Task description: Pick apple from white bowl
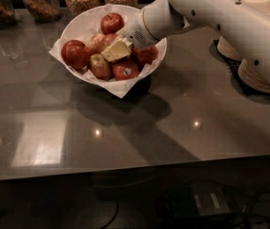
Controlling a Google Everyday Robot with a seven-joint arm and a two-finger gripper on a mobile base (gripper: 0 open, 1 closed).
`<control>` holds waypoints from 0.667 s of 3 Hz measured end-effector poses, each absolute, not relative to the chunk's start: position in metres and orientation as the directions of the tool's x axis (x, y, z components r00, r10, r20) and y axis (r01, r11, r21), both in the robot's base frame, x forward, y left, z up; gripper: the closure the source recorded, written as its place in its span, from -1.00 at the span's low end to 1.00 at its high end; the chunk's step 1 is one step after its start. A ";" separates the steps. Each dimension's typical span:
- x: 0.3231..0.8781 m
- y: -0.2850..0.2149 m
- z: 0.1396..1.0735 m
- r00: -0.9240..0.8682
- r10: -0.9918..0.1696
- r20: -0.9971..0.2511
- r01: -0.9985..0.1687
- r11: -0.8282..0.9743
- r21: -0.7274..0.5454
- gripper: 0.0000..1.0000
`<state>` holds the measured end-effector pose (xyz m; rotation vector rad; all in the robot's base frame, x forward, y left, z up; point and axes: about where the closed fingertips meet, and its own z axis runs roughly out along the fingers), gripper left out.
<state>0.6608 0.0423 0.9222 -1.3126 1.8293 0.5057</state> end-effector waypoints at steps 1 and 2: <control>0.658 0.047 0.932 -0.092 -0.597 -0.797 -0.925 0.347 -0.152 0.92; 0.653 0.059 0.957 -0.018 -0.609 -0.793 -0.941 0.279 -0.192 1.00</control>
Offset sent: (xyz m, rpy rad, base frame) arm -0.0133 0.0249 0.0727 -0.0253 -0.1139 0.1920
